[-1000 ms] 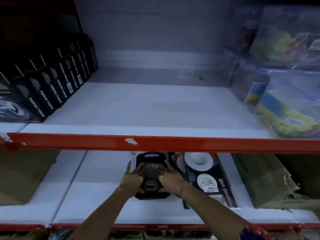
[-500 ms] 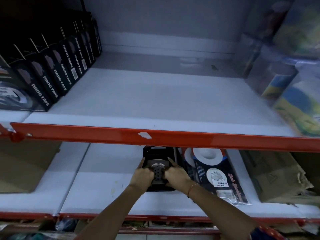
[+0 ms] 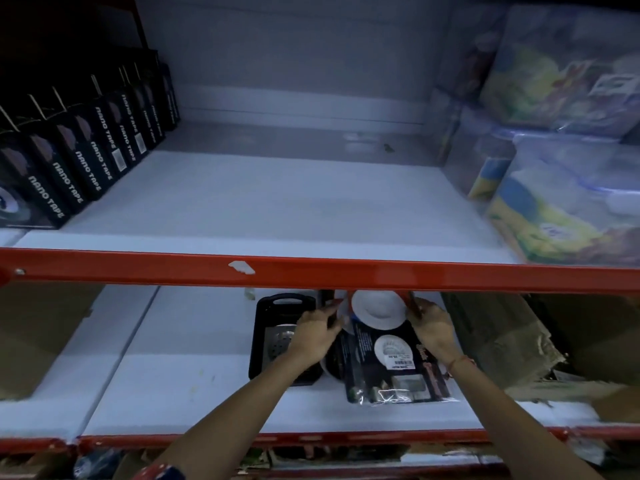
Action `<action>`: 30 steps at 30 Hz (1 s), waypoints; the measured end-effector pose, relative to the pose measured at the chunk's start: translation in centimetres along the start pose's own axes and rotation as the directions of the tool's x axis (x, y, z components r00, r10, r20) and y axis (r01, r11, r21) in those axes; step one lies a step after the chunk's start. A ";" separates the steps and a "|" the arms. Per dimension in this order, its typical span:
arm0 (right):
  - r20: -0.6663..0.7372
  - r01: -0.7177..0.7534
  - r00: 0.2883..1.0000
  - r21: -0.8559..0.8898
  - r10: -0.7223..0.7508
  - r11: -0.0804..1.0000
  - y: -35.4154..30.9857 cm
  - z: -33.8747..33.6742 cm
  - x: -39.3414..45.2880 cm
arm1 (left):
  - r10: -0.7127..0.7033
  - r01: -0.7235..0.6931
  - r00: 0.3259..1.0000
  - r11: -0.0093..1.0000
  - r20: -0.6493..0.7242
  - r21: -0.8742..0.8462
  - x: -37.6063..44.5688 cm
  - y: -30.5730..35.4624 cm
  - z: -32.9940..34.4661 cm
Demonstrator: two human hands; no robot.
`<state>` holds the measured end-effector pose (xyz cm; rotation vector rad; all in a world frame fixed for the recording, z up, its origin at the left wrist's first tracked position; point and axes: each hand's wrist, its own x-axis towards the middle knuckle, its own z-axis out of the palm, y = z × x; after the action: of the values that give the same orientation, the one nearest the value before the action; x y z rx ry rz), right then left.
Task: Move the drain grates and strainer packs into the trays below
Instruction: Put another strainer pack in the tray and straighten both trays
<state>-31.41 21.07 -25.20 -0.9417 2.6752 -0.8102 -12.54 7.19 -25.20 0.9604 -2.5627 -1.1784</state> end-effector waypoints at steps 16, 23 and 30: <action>0.128 -0.180 0.979 0.199 0.156 0.963 -0.2 2.6 3.7 | -0.378 0.346 0.916 0.914 -0.135 -0.213 5.7 3.0 4.8; 0.091 0.033 0.995 0.068 -0.039 0.997 2.4 6.4 0.7 | -0.140 0.143 0.990 0.985 -0.028 0.097 4.1 -0.1 7.8; 0.026 0.357 0.933 -0.184 -0.358 0.916 2.8 7.4 -2.2 | 0.169 -0.049 0.975 0.798 -0.144 0.601 -0.7 -2.5 7.1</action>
<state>-28.60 21.09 -32.95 -1.5096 2.6573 -0.6315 -13.59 10.83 -31.73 0.9461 -2.8189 -0.2051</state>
